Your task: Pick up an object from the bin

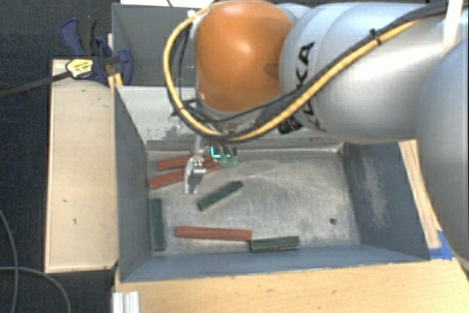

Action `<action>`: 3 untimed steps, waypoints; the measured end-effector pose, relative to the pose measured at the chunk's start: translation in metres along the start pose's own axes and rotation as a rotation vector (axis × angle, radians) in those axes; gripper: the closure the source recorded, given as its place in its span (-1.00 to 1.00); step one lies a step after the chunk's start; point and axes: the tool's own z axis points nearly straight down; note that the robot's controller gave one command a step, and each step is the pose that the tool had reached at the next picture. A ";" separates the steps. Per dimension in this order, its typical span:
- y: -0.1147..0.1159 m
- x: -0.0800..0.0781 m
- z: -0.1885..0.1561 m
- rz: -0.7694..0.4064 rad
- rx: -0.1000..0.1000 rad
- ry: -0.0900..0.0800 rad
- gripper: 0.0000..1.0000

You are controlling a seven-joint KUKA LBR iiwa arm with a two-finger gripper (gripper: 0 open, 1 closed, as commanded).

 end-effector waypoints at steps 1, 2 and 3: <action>-0.001 -0.002 -0.004 0.004 -0.001 -0.008 -1.00; 0.008 -0.019 0.057 -0.101 -0.002 -0.011 -1.00; 0.024 -0.044 0.073 -0.247 -0.001 -0.010 -1.00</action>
Offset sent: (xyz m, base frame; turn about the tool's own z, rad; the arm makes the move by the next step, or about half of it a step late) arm 0.0419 0.0209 -0.1645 -0.2669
